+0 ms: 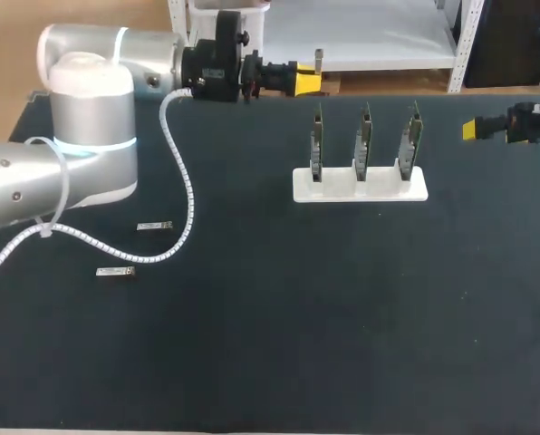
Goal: Pick up the optical module with the left hand, and insert it into the network port with the right hand.
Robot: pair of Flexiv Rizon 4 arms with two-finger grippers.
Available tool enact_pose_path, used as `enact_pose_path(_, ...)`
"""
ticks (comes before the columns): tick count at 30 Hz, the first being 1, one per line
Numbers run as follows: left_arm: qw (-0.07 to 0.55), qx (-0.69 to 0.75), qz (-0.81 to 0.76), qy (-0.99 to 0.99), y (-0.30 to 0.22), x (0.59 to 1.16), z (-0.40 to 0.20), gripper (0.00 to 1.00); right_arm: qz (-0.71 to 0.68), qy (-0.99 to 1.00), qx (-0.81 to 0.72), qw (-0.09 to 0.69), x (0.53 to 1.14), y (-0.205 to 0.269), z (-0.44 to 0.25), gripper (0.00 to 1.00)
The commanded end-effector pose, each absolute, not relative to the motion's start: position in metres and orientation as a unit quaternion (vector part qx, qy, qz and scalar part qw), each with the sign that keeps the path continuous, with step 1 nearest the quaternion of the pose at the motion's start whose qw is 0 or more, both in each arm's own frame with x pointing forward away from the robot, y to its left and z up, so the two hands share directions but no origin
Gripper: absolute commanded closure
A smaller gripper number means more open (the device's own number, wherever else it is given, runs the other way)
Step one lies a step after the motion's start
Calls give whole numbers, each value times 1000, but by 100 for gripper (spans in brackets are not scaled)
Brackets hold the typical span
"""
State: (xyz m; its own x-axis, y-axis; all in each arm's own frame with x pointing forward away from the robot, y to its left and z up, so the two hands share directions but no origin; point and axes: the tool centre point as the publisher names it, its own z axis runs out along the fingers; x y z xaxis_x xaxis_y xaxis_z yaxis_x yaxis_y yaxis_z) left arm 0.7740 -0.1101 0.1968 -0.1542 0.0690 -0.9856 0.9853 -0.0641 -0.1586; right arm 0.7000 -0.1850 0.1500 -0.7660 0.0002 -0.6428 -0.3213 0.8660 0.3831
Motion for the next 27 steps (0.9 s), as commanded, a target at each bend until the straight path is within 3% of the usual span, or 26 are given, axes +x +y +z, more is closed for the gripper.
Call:
enact_pose_path(1,423,491,-540,537,-108,770,194,100,243,908,-88,330,700,-185,150,0)
enact_pose_path(27,418,490,-527,554,-118,775,172,100,243,908,-88,330,700,-185,150,0)
